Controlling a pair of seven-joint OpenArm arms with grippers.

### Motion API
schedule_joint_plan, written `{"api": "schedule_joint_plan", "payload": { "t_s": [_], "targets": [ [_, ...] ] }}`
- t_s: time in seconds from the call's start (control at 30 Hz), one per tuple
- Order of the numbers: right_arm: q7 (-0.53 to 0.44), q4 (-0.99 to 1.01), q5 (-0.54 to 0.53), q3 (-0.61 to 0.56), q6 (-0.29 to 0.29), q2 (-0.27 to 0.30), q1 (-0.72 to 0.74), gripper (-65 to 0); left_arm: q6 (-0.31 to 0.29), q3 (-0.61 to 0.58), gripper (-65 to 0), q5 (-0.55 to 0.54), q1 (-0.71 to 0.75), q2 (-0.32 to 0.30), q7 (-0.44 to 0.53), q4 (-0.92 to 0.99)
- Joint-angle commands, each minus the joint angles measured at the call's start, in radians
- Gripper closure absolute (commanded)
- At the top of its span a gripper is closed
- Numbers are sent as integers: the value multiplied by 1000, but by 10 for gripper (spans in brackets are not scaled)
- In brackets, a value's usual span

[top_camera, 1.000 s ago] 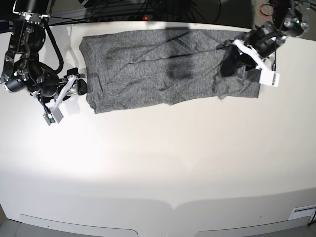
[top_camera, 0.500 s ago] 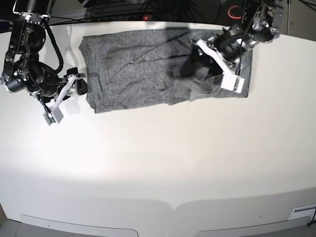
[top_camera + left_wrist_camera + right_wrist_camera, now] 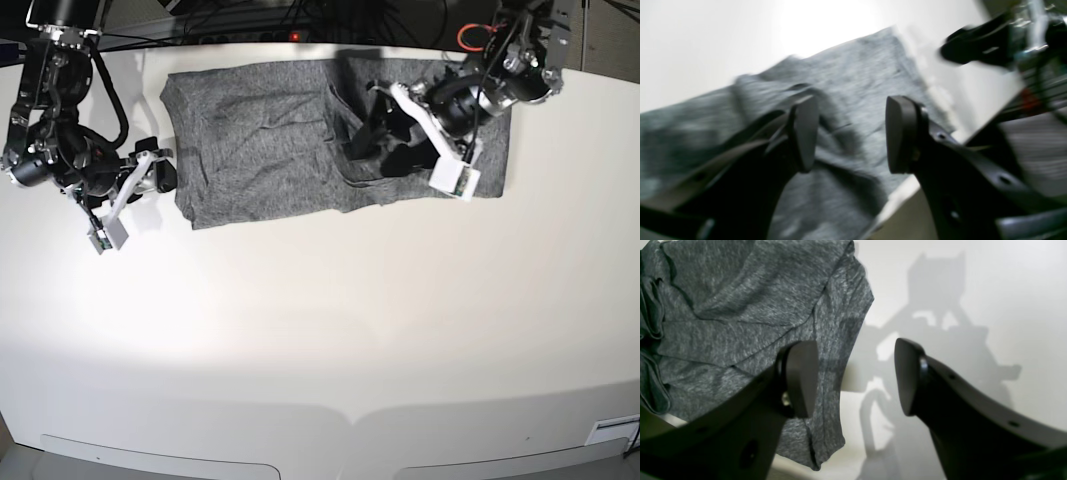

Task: Fold the T-shirt properly
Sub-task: 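Grasp the shirt end with the left gripper and fold it toward the middle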

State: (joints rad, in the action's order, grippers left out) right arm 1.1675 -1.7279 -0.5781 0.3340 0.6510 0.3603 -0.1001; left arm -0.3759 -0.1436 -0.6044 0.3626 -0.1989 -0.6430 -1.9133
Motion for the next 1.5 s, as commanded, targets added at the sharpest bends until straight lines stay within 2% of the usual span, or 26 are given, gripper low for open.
{"api": "schedule_joint_plan", "payload": {
  "t_s": [0.0, 0.1, 0.2, 0.27, 0.43, 0.63, 0.7, 0.77, 0.9, 1.03, 1.27, 1.47],
  "targets": [
    [-15, -15, -9, 6, 0, 16, 14, -362, 4, 12, -316, 10, -5, -1, 3, -19],
    [-15, -15, -9, 6, 0, 16, 14, -362, 60, 10, -316, 111, -5, 0, 34, -2],
    [-15, -15, -9, 6, 0, 16, 14, -362, 95, -2, -316, 137, -5, -1, 153, 55],
    [-14, -15, -9, 6, 0, 16, 14, -362, 96, -3, -316, 137, -6, 0, 209, 101],
    [-15, -15, -8, 6, 0, 16, 14, -362, 95, -22, -316, 132, -16, 6, 219, 196],
    [-15, -15, -8, 6, 0, 16, 14, -362, 96, -146, -316, 134, -40, 5, 270, 206],
    [-15, -15, -8, 6, 0, 16, 14, -362, 103, -192, -316, 134, -72, 5, 270, 206],
    [-14, -15, -8, 6, 0, 16, 14, -362, 143, -235, -316, 137, -109, 5, 270, 206],
    [0, -15, -8, 6, 0, 16, 14, -362, 202, -312, -316, 212, -168, 5, 270, 207],
    [2, -15, -8, 6, 0, 16, 14, -362, 277, -304, -316, 268, -215, 3, 236, 206],
    [0, -15, -9, 6, 0, 16, 14, -362, 274, -191, -315, 264, -211, -4, 125, 198],
    [0, -15, -9, 6, 0, 16, 14, -362, 205, -174, -315, 264, -153, -4, 112, 198]
  ]
}}
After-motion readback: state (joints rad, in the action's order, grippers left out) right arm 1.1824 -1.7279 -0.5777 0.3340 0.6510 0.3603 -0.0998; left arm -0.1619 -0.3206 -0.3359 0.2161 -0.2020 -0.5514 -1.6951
